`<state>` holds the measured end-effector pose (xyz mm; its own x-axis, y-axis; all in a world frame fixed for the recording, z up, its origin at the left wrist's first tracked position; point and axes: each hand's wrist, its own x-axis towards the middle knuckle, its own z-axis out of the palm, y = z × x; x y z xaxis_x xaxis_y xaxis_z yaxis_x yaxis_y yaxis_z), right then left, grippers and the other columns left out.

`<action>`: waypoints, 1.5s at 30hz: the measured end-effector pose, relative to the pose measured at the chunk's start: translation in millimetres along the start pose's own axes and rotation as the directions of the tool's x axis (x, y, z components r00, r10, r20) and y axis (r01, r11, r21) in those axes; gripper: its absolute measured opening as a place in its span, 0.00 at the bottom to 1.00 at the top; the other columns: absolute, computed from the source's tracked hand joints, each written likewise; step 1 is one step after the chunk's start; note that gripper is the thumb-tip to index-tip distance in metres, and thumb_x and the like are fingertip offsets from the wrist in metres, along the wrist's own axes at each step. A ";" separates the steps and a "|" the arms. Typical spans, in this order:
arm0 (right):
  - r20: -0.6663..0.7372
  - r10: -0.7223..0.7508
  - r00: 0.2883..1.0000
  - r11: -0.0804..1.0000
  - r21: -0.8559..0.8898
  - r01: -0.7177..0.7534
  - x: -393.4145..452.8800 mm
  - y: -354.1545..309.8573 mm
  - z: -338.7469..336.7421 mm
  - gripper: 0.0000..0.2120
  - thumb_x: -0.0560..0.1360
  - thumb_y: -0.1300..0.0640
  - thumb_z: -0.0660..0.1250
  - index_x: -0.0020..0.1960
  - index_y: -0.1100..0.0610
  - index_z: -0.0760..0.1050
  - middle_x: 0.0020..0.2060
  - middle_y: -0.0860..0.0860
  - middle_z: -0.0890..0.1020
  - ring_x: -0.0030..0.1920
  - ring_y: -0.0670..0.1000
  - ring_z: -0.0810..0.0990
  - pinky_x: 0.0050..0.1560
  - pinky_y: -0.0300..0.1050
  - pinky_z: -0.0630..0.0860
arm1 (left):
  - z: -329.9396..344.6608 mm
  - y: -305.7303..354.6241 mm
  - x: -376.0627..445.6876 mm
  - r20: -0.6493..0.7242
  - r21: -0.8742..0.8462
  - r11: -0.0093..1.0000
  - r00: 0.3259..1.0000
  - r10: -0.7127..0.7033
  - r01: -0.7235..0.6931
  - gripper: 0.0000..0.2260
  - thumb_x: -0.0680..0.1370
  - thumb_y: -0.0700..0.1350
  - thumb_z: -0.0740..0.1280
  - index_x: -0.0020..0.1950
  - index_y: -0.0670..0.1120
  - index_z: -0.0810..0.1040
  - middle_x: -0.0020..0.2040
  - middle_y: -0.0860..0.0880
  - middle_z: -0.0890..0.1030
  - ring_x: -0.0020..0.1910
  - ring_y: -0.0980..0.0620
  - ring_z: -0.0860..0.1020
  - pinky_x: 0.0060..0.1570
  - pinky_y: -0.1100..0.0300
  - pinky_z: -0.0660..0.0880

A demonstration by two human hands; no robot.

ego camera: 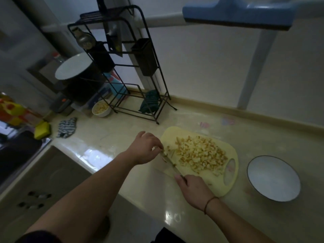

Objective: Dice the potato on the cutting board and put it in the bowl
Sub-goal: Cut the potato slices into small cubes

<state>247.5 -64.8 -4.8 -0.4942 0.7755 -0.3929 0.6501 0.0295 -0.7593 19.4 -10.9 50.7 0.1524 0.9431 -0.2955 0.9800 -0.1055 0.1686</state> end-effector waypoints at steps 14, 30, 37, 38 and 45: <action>-0.125 0.095 0.988 0.996 0.009 -0.094 15.9 -20.7 30.8 0.23 0.79 0.39 0.55 0.31 0.50 0.66 0.27 0.45 0.71 0.30 0.42 0.69 0.38 0.41 0.62 | -0.3 -40.1 60.4 0.352 0.151 0.943 0.908 0.228 -0.295 0.20 0.79 0.64 0.58 0.53 0.55 0.84 0.56 0.57 0.82 0.51 0.53 0.78 0.58 0.50 0.73; -0.298 0.159 0.941 0.987 0.023 -0.160 -8.6 -27.4 45.4 0.19 0.79 0.38 0.55 0.33 0.46 0.65 0.41 0.55 0.83 0.44 0.52 0.81 0.39 0.42 0.65 | -21.1 -25.2 98.2 0.394 -0.097 0.981 0.899 0.192 -0.167 0.06 0.78 0.48 0.68 0.52 0.53 0.84 0.49 0.54 0.82 0.48 0.55 0.80 0.46 0.61 0.76; -0.338 0.180 0.924 0.982 0.011 -0.188 -6.8 -26.5 42.9 0.22 0.77 0.34 0.52 0.33 0.48 0.66 0.38 0.53 0.82 0.41 0.53 0.80 0.40 0.47 0.71 | -18.9 -9.4 107.4 0.407 -0.118 0.970 0.881 0.243 -0.213 0.06 0.77 0.44 0.71 0.51 0.52 0.86 0.45 0.59 0.78 0.44 0.61 0.76 0.46 0.63 0.73; -0.342 0.181 0.922 0.982 0.004 -0.191 -6.7 -26.3 41.9 0.22 0.77 0.34 0.52 0.34 0.48 0.67 0.38 0.53 0.82 0.42 0.54 0.81 0.41 0.48 0.72 | -18.4 -8.4 107.7 0.411 -0.098 0.969 0.877 0.248 -0.228 0.06 0.77 0.44 0.72 0.52 0.52 0.86 0.46 0.57 0.78 0.45 0.60 0.76 0.47 0.62 0.73; -0.368 0.161 0.916 0.981 -0.044 -0.190 -7.6 -26.2 41.1 0.25 0.75 0.31 0.48 0.39 0.49 0.70 0.41 0.54 0.83 0.44 0.55 0.81 0.42 0.49 0.73 | -12.3 -8.6 116.0 0.314 -0.011 0.971 0.921 0.229 -0.238 0.10 0.77 0.43 0.73 0.57 0.52 0.84 0.56 0.52 0.75 0.56 0.51 0.75 0.55 0.59 0.73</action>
<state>210.6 -97.4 -3.2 -0.1355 0.9469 -0.2916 0.7571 -0.0909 -0.6469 27.1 103.3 26.5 0.4053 0.7458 -0.5286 0.9141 -0.3232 0.2448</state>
